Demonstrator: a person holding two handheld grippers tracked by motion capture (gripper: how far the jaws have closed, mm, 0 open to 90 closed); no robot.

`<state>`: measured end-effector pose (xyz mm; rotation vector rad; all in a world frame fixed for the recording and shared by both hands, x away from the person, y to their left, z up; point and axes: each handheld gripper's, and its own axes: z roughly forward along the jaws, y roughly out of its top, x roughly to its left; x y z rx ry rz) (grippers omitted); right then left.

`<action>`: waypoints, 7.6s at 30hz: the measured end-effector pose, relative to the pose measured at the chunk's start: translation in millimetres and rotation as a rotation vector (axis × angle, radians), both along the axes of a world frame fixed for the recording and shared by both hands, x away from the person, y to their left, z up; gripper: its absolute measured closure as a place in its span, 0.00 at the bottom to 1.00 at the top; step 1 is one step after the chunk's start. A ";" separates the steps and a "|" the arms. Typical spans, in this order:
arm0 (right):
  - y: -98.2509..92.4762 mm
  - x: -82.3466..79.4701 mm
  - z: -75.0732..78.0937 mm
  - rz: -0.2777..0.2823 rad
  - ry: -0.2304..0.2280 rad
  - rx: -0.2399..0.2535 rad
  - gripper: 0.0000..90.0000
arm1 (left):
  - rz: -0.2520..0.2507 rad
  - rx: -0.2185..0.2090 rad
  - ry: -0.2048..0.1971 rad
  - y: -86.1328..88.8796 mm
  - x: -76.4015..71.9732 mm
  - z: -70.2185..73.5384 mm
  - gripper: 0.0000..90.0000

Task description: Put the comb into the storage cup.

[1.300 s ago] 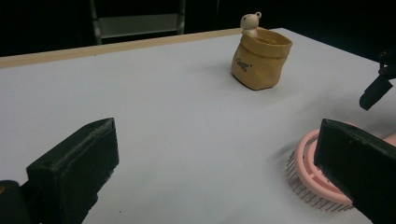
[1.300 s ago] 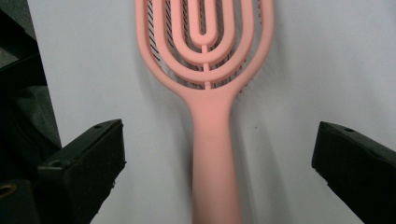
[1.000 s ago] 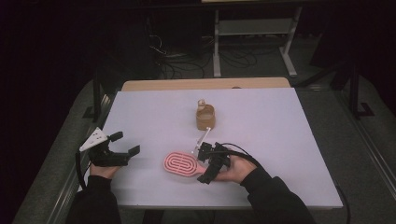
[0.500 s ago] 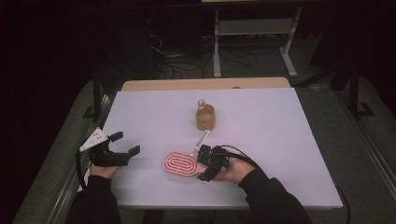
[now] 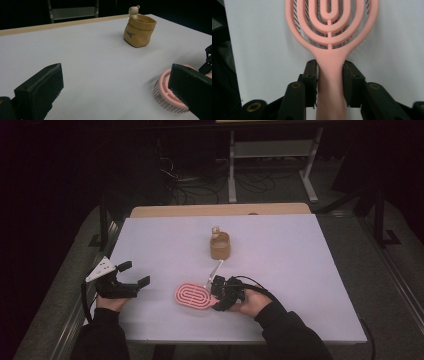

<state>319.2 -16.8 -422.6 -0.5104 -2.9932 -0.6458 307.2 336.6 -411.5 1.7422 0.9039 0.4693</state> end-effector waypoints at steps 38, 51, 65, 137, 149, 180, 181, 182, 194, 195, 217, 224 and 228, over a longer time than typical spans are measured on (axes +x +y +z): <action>-17.6 4.4 27.1 -0.047 0.002 0.102 0.76 | -0.001 0.004 0.004 -0.7 0.5 -0.8 0.00; -25.7 11.1 63.0 -0.049 -0.037 0.145 0.76 | 0.000 0.001 0.003 -0.3 0.1 -0.5 0.00; -32.5 16.2 97.6 -0.056 -0.091 0.156 0.76 | -0.004 0.005 0.004 -0.6 0.2 -0.6 0.00; -62.6 17.7 168.4 -0.117 -0.256 0.285 0.76 | -0.257 -0.223 0.040 -102.3 13.5 85.0 0.00; -66.5 16.5 162.3 -0.122 -0.278 0.346 0.76 | -0.265 -0.260 0.038 -115.9 23.9 107.5 0.00; -71.9 15.4 142.6 -0.102 -0.286 0.458 0.77 | -0.336 -0.343 0.136 -147.4 34.1 124.0 0.45; -72.0 16.0 141.9 -0.103 -0.286 0.457 0.77 | -0.336 -0.343 0.137 -147.2 34.2 124.1 0.46; -72.0 16.2 141.1 -0.104 -0.285 0.456 0.77 | -0.336 -0.344 0.138 -146.9 34.4 124.1 0.47; -70.9 17.6 134.4 -0.114 -0.278 0.446 0.78 | -0.358 -0.354 0.137 -148.9 35.3 122.4 0.57; -71.1 18.0 133.7 -0.113 -0.279 0.446 0.78 | -0.361 -0.357 0.139 -149.4 35.5 122.1 0.58; -73.8 22.0 116.4 -0.160 -0.239 0.483 0.75 | -0.403 -0.352 0.076 -165.3 32.6 124.4 0.71; -78.0 23.2 112.3 -0.183 -0.235 0.504 0.62 | -0.392 -0.363 0.065 -163.0 36.2 128.5 0.71; -84.1 24.3 111.4 -0.204 -0.233 0.537 0.55 | -0.387 -0.359 0.062 -159.9 38.7 132.3 0.71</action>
